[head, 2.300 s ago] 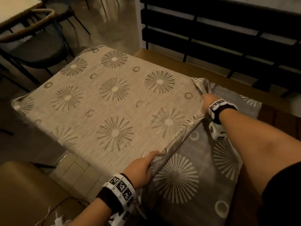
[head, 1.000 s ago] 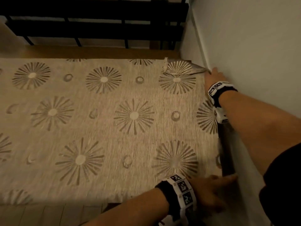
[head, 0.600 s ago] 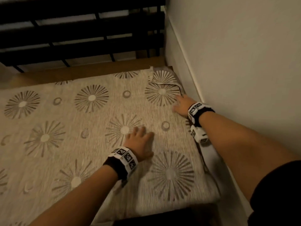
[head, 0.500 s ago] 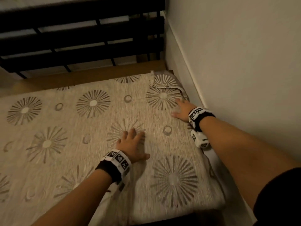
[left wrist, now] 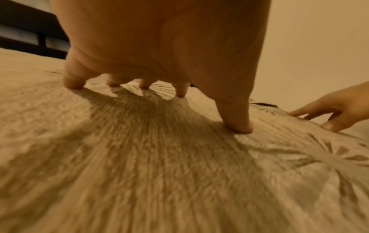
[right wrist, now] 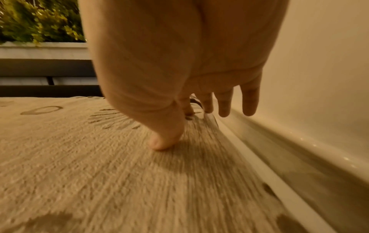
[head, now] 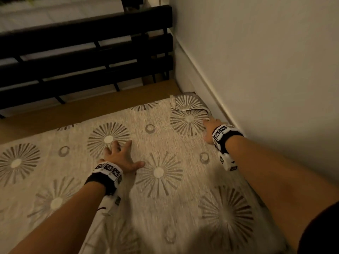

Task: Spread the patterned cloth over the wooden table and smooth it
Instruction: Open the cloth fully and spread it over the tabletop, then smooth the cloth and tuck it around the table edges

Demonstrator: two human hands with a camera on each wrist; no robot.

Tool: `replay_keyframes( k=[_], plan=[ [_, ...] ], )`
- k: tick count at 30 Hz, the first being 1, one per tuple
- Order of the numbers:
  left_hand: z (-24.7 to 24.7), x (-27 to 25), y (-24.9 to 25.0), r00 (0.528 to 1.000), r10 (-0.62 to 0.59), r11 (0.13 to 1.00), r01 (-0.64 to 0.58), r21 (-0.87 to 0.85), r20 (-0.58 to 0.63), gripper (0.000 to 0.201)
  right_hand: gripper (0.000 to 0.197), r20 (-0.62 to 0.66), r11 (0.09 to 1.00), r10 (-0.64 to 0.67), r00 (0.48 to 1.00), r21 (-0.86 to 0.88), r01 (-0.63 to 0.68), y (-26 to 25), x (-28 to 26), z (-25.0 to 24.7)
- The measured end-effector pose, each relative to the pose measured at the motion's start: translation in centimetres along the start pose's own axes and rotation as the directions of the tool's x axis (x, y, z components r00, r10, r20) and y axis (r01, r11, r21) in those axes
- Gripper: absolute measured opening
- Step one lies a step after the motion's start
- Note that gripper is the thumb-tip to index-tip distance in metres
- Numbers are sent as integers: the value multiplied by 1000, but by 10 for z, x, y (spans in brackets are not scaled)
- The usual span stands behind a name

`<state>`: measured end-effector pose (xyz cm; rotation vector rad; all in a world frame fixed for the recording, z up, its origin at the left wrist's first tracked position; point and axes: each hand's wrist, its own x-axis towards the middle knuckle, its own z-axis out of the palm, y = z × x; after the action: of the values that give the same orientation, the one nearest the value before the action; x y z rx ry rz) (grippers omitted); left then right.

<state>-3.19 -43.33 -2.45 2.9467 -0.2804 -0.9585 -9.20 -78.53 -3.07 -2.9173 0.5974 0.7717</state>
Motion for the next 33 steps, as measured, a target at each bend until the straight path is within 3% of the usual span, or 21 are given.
replay_keyframes(
  k=[4, 11, 17, 19, 21, 23, 26, 30, 33],
  plan=[
    [-4, 12, 7, 1000, -3, 1000, 3, 27, 13, 120, 68, -46, 996, -8, 999, 86, 12, -13, 17, -9],
    [-8, 19, 11, 998, -31, 996, 35, -80, 58, 125, 84, -118, 987, -81, 990, 127, 96, -18, 36, -15],
    [-22, 32, 20, 999, -43, 998, 42, 54, 18, 126, 49, -167, 988, -140, 976, 37, 149, -21, 40, -18],
    [-31, 39, 46, 995, 31, 998, -26, 58, -95, 117, 44, -200, 989, -141, 970, 17, 147, -20, 40, -20],
    [-35, 57, 86, 963, 194, 980, -198, 1, -188, 105, 40, -166, 989, -141, 976, 17, 146, -21, 41, -29],
    [-37, 81, 129, 922, 352, 935, -353, 23, -159, 93, 18, -114, 988, -151, 982, 11, 153, -20, 47, -41],
    [-50, 111, 169, 909, 407, 913, -403, 63, -87, 88, 23, -44, 980, -161, 986, 110, 165, -20, 62, -65],
    [-81, 142, 190, 870, 443, 896, -439, 68, -217, 74, 22, -262, 984, -130, 956, 81, 156, -10, 91, -65],
    [-99, 159, 200, 910, 388, 921, -388, 34, -146, 73, 55, -236, 976, -56, 970, 193, 104, 6, 108, -56]
  ],
)
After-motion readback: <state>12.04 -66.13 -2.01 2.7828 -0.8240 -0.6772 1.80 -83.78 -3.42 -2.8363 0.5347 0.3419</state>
